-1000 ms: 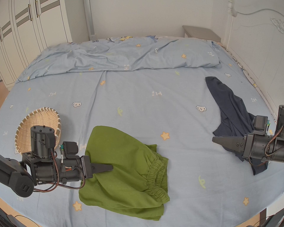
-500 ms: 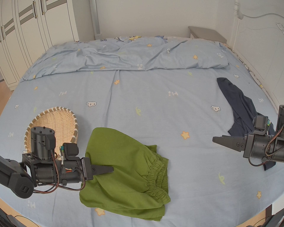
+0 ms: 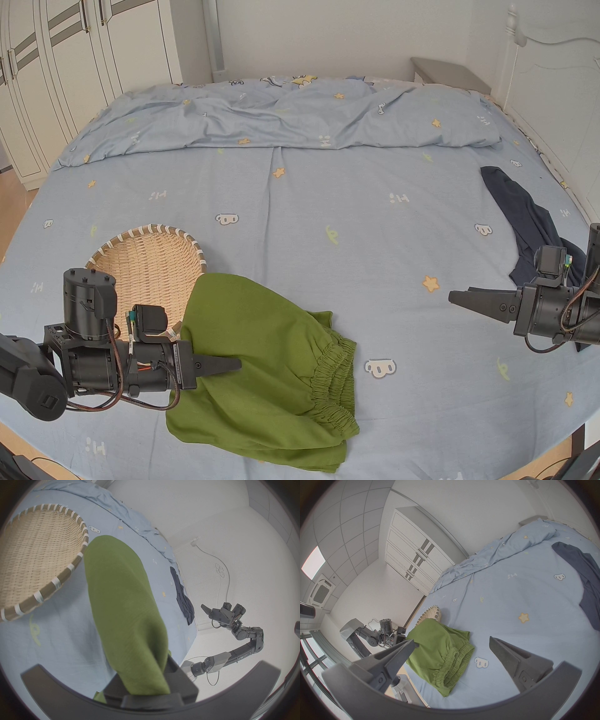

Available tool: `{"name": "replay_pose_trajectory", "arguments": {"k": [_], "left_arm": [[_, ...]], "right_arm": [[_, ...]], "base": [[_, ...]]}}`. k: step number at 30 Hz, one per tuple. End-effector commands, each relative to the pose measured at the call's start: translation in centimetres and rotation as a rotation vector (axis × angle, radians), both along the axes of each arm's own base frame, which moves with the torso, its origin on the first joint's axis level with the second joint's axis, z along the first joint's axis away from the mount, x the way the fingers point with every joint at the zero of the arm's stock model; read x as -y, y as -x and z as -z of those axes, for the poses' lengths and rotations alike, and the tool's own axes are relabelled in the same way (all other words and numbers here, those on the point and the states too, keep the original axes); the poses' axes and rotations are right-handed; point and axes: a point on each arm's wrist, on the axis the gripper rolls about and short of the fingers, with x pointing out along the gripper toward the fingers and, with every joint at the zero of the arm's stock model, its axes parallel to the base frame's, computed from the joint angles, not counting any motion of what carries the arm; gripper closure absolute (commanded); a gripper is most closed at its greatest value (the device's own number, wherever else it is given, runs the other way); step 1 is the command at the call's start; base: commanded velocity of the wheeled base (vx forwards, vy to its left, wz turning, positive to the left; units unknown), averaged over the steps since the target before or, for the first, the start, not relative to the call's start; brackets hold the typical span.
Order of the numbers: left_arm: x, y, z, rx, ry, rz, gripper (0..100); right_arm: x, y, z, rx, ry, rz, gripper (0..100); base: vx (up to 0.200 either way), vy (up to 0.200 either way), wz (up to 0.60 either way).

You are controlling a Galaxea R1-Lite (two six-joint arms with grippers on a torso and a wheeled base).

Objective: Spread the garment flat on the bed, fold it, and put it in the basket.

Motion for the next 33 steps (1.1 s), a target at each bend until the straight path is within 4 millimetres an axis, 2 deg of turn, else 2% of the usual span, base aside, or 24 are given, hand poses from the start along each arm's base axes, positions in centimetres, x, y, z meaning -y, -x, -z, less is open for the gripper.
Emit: {"name": "replay_pose_trajectory", "arguments": {"k": [1,2,3,4,8,10,12,13,20,24,25,30,31,32,33], "left_arm": [[0.5,0.8,-3.6,0.093,0.021,0.041,100],[0.5,0.8,-4.4,0.105,0.014,0.047,100],[0.5,0.8,-4.4,0.105,0.014,0.047,100],[0.7,0.9,-5.9,0.118,-0.008,0.072,100],[0.7,1.0,-8.8,0.171,-0.097,0.134,100],[0.6,0.8,-10.0,0.204,-0.135,0.156,100],[0.6,0.8,-10.0,0.204,-0.135,0.156,100],[0.4,0.6,-11.6,0.275,-0.184,0.184,100],[0.1,0.9,-13.0,0.38,-0.206,0.197,100],[-1.0,1.1,-14.7,0.481,-0.207,0.144,100],[-2.5,0.8,-15.7,0.549,-0.208,0.065,100],[-5.2,-0.4,-17.1,0.664,-0.211,-0.084,100],[-5.2,-0.4,-17.1,0.664,-0.211,-0.084,100],[-6.6,-0.8,-17.6,0.694,-0.224,-0.149,100],[-6.6,-0.8,-17.6,0.694,-0.224,-0.149,100]], "right_arm": [[0.1,-0.1,-0.1,0.004,0.001,0.007,0],[0.2,-0.1,-0.1,0.005,0.001,0.012,0],[0.2,-0.1,-0.1,0.005,0.001,0.012,0],[0.2,-0.1,-0.2,0.005,-0.001,0.012,0],[0.2,-0.1,-0.1,0.006,0.0,0.017,0],[0.2,-0.1,-0.1,0.006,0.001,0.018,0],[0.2,-0.1,-0.1,0.006,0.001,0.018,0],[0.2,-0.1,0.0,0.004,0.003,0.018,0],[0.1,0.2,0.2,-0.005,0.008,0.01,0],[0.1,0.4,-0.2,0.013,0.002,0.008,0],[0.1,0.5,-0.3,0.016,0.001,0.008,0],[0.1,0.5,-0.3,0.018,0.001,0.005,0],[0.1,0.5,-0.3,0.018,0.001,0.005,0],[0.1,0.5,-0.2,0.018,0.003,0.004,0],[0.1,0.5,-0.2,0.018,0.003,0.004,0]], "base": [[0.0,0.0,0.0],[0.0,0.0,0.0],[0.0,0.0,0.0],[0.0,0.0,0.0],[0.0,0.0,0.0],[0.0,0.0,0.0],[0.0,0.0,0.0],[0.0,0.0,0.0],[0.0,0.0,0.0],[0.0,0.0,0.0],[0.0,0.0,0.0],[0.0,0.0,0.0],[0.0,0.0,0.0],[0.0,0.0,0.0],[0.0,0.0,0.0]]}}
